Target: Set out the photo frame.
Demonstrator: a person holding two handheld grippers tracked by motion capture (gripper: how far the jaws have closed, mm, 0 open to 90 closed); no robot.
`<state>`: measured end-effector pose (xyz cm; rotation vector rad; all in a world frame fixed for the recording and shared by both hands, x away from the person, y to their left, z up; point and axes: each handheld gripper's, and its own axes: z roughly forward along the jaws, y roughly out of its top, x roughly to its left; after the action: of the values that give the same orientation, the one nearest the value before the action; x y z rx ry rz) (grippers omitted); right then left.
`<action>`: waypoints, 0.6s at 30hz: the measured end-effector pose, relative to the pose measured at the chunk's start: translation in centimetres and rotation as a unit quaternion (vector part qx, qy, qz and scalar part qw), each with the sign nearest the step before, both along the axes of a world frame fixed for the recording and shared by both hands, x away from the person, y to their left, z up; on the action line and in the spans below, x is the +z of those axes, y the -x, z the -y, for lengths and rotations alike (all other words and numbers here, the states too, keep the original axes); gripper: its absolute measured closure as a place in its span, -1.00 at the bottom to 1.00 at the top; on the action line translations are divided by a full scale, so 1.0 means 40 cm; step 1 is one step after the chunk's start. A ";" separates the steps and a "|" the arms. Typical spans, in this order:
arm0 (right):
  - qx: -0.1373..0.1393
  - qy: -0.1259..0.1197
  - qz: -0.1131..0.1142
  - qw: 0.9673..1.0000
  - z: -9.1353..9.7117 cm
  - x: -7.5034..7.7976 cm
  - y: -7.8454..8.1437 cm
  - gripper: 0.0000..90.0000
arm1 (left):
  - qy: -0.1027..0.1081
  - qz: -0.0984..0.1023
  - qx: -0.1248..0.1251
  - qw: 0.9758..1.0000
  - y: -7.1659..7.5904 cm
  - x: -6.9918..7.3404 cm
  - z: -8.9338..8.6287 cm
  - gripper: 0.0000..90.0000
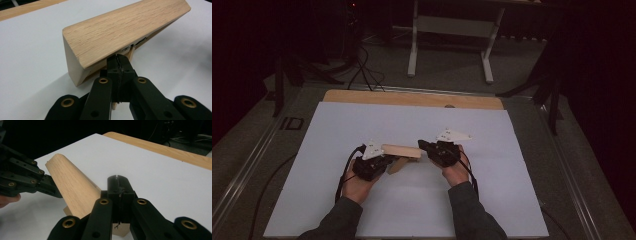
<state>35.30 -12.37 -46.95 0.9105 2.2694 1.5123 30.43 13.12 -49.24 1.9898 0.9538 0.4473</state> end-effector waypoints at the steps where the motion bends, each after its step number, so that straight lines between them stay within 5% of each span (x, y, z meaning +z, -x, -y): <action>1: 0.000 0.000 -0.001 1.000 -0.001 -0.002 -0.002 0.99 | 0.000 0.000 0.000 1.000 0.000 0.000 0.000 0.99; 18: 0.014 0.009 -0.006 1.000 -0.013 -0.011 0.005 1.00 | 0.012 0.004 -0.011 1.000 0.002 0.009 0.015 0.99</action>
<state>35.09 -11.86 -47.39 0.8887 2.3084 1.5002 30.35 12.52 -48.89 1.9741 0.9263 0.4298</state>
